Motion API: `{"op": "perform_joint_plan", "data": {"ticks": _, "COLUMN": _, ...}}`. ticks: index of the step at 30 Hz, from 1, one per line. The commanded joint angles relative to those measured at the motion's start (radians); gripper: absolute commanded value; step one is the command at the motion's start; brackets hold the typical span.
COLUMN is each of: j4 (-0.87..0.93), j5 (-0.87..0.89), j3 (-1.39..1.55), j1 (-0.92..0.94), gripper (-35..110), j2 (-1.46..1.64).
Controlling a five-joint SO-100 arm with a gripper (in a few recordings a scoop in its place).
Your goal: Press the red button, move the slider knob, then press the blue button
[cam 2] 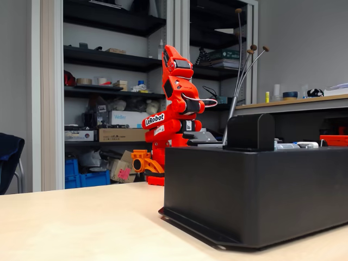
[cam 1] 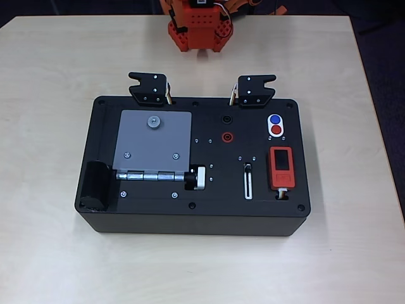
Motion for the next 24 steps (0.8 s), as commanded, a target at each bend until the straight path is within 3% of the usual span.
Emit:
{"op": "perform_joint_plan", "data": {"ticks": 1, "j4": -0.006, "j5": -0.097, "j3": 0.003, "j1": 0.017, "gripper": 0, "j2": -0.002}}
{"op": "perform_joint_plan", "data": {"ticks": 10, "j4": 0.143, "j5": -0.370, "j3": 0.000, "j1": 0.028, "gripper": 0, "j2": 0.002}}
{"op": "perform_joint_plan", "data": {"ticks": 17, "j4": 0.511, "j5": -0.407, "j3": -0.115, "j1": 0.003, "gripper": 0, "j2": 0.009}}
{"op": "perform_joint_plan", "data": {"ticks": 24, "j4": 0.897, "j5": -0.660, "j3": -0.258, "j1": -0.083, "gripper": 0, "j2": -0.035}}
